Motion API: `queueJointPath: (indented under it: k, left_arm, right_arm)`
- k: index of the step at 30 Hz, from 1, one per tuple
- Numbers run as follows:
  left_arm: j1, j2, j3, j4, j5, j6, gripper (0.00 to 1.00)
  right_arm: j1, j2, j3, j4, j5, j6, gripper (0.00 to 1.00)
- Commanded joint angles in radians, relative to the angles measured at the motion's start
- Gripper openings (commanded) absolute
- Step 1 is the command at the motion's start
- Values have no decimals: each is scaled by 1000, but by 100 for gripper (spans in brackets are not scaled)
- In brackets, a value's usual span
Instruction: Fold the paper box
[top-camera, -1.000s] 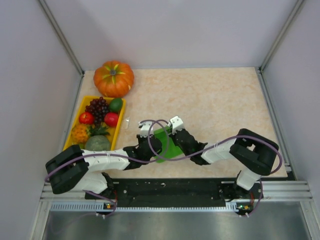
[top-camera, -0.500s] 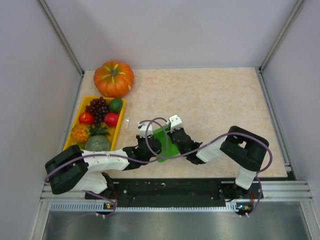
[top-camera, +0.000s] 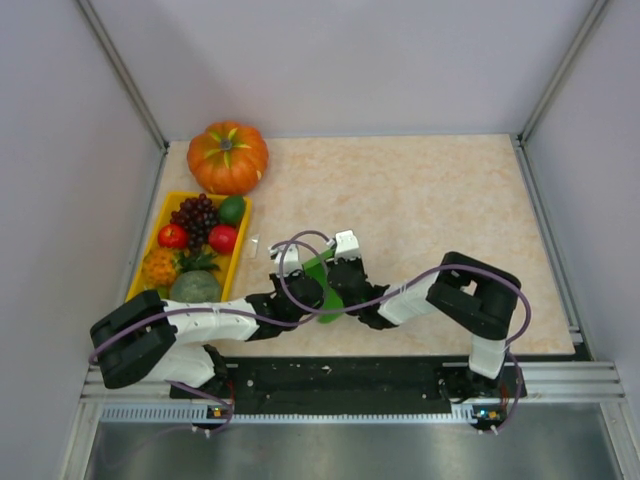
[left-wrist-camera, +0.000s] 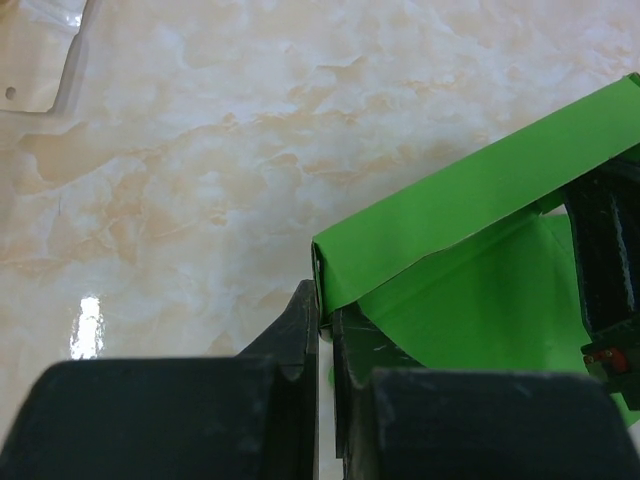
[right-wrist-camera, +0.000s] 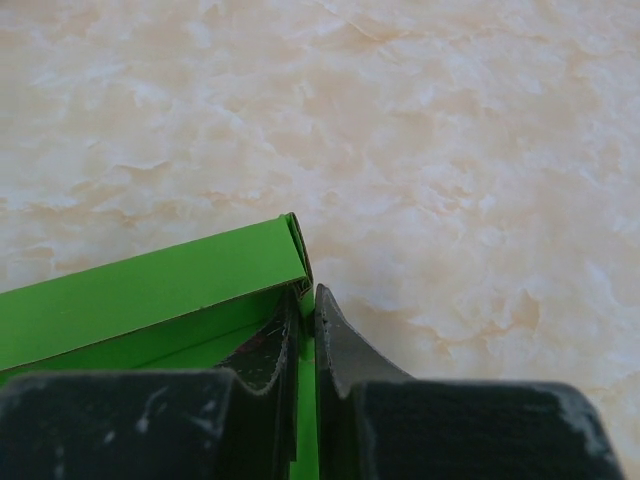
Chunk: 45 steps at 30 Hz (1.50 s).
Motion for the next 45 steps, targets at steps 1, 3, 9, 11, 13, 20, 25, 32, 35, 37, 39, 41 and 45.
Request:
queueJointPath:
  k: [1,3,9,11,13,20,25,32,35,37,39,41,45]
  left_arm:
    - [-22,-32,12,-14,5,-23,0]
    - [-22,-35,8,-19,2,-13,0]
    - [-20,-35,-9,-19,-18,13,0]
    - [-20,-32,-9,-23,-20,13,0]
    - [-22,-32,-6,-27,-21,18,0]
    - [-20,-33,9,-36,-23,38,0]
    - [-22,-23,23,-51,-28,44,0]
    - [-22,-18,22,-51,-29,44,0]
    - [-22,-17,25,-54,-32,44,0]
    - [-20,-20,22,-51,-29,43,0]
    - [-22,-26,17,-43,-23,43,0]
    - [-22,-33,11,-37,-20,44,0]
    - [-22,-40,14,-45,-23,37,0]
  right_arm:
    - [-68,-62,-88,70,-18,40,0]
    - [-88,-106,-161,107,-93,48,10]
    - [-139,-205,-242,132,-247,-24,18]
    - [-141,-223,-263,144,-277,-50,19]
    - [-142,-232,-271,141,-290,-55,23]
    - [-153,-231,-276,124,-287,-47,31]
    - [-153,-243,-283,103,-291,-38,37]
    - [-151,-239,-279,104,-321,-54,38]
    - [-153,-242,-283,104,-296,-58,36]
    - [-153,-234,-276,107,-287,-64,27]
    - [-153,-208,-257,123,-305,-67,19]
    - [-150,-174,-219,126,-302,-69,5]
    - [-93,-40,-91,-28,-12,20,0]
